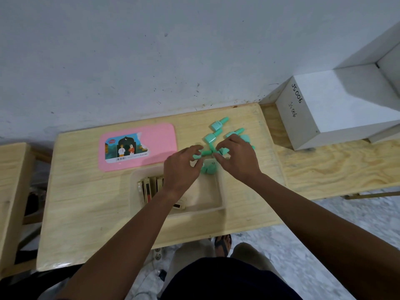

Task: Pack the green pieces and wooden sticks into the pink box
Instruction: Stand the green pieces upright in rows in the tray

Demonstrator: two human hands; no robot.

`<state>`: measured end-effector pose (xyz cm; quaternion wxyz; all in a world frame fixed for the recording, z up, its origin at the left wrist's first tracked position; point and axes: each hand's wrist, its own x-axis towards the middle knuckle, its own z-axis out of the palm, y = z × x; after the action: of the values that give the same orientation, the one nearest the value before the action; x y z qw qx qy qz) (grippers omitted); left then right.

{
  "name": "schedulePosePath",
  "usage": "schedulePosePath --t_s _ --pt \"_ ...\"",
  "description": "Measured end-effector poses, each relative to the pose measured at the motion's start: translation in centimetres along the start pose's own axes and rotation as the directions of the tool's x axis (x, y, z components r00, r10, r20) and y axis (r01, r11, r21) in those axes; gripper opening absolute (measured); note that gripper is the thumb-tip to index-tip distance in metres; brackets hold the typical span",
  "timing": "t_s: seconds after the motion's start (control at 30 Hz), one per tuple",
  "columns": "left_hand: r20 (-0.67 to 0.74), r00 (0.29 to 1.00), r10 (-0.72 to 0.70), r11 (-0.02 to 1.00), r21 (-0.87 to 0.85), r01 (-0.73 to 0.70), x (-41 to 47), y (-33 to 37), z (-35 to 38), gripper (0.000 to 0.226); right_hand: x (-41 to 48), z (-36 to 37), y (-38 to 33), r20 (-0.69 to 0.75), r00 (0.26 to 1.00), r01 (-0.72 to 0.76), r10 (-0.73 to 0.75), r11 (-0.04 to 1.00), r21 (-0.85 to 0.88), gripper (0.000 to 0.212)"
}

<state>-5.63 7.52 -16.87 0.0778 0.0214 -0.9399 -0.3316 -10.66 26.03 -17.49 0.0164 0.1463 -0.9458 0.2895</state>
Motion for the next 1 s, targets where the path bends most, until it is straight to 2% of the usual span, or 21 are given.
schedulePosePath --t_s 0.1,0.2,0.3,0.43,0.63,0.77,0.87,0.93,1.0 --pt "0.016 1.0 -0.007 1.0 0.021 0.006 2.7 0.2 -0.1 0.027 2.0 -0.2 0.8 0.011 0.991 -0.134 0.134 0.991 0.02 0.019" --pt "0.102 0.994 -0.032 0.997 0.068 0.025 5.9 0.6 0.6 0.023 4.4 0.0 2.2 0.061 0.966 -0.248 0.249 0.968 -0.028 0.018" --pt "0.212 0.974 -0.075 0.995 0.077 0.06 9.0 0.7 2.2 0.025 7.1 0.3 3.6 0.138 0.948 -0.282 0.287 0.958 -0.057 0.022" --pt "0.299 0.947 -0.116 0.989 0.122 0.082 12.1 0.8 5.3 0.028 10.8 1.5 5.7 0.181 0.942 -0.268 0.281 0.959 -0.093 0.027" --pt "0.3 0.95 -0.089 0.983 0.179 0.036 14.0 0.4 8.9 0.021 13.9 2.8 7.8 0.304 0.933 -0.111 0.195 0.956 -0.273 0.038" --pt "0.309 0.95 -0.037 0.985 0.169 -0.017 14.0 -0.2 9.5 0.021 13.9 3.4 8.3 0.276 0.952 -0.035 0.134 0.941 -0.337 0.033" --pt "0.287 0.958 -0.004 0.995 0.096 -0.025 14.2 -1.1 8.7 0.027 13.9 2.7 8.5 0.285 0.949 -0.056 0.133 0.963 -0.264 0.031" --pt "0.272 0.962 -0.012 1.0 0.019 0.007 14.4 -1.8 7.5 0.031 13.8 1.5 8.2 0.253 0.949 -0.165 0.188 0.98 -0.112 0.024" --pt "0.269 0.961 -0.059 0.985 -0.142 0.1 14.2 -1.9 5.6 0.034 13.3 0.0 7.7 0.205 0.949 -0.257 0.24 0.964 0.063 0.017"
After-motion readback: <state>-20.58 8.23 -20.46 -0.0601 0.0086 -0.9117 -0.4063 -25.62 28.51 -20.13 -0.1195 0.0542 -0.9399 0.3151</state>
